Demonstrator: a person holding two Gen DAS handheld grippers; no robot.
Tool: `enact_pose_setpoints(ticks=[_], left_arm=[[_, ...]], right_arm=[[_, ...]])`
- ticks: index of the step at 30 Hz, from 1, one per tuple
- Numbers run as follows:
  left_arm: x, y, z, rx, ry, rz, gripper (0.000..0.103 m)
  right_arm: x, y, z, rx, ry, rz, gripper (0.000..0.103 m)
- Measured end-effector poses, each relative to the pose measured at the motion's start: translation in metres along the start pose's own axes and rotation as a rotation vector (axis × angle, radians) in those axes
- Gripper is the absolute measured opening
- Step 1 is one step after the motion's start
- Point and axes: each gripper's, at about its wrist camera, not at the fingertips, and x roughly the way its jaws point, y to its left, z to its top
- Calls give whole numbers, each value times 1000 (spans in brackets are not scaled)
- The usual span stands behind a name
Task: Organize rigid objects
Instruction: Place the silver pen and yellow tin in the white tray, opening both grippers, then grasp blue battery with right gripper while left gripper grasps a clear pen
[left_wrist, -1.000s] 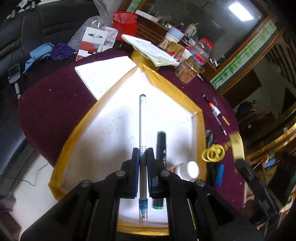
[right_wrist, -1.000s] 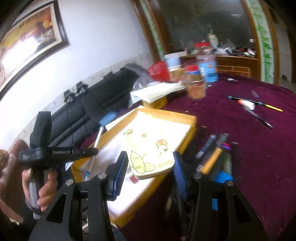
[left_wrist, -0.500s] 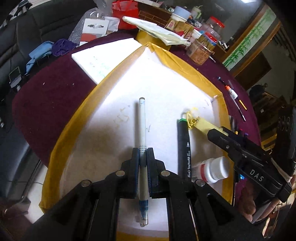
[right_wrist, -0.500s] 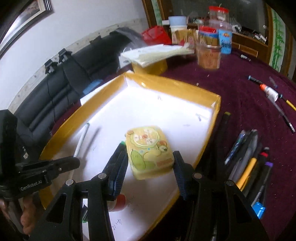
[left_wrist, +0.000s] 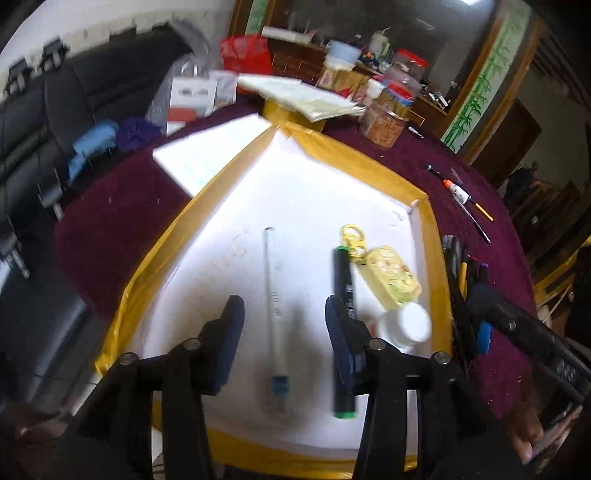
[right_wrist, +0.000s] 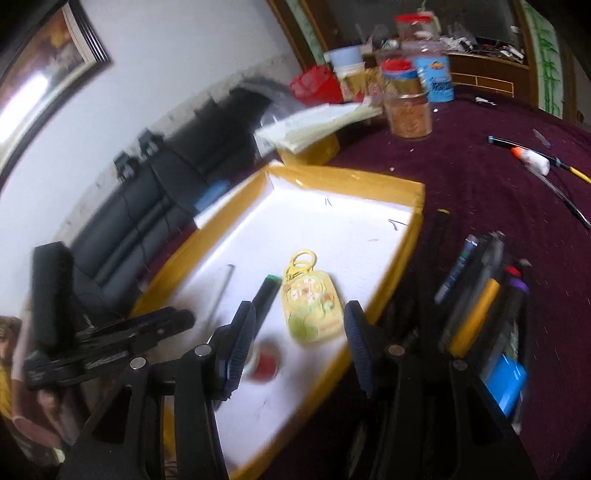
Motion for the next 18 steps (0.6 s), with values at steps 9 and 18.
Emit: enact_pose_setpoints(ticks=[9, 18], left_arm=[[-21, -85, -29, 209, -53, 35, 44], [-30, -138, -51, 306, -43, 5, 44]], right_arm=[[-44, -36, -56, 72, -9, -103, 45], [-57, -67, -92, 148, 27, -175, 45]])
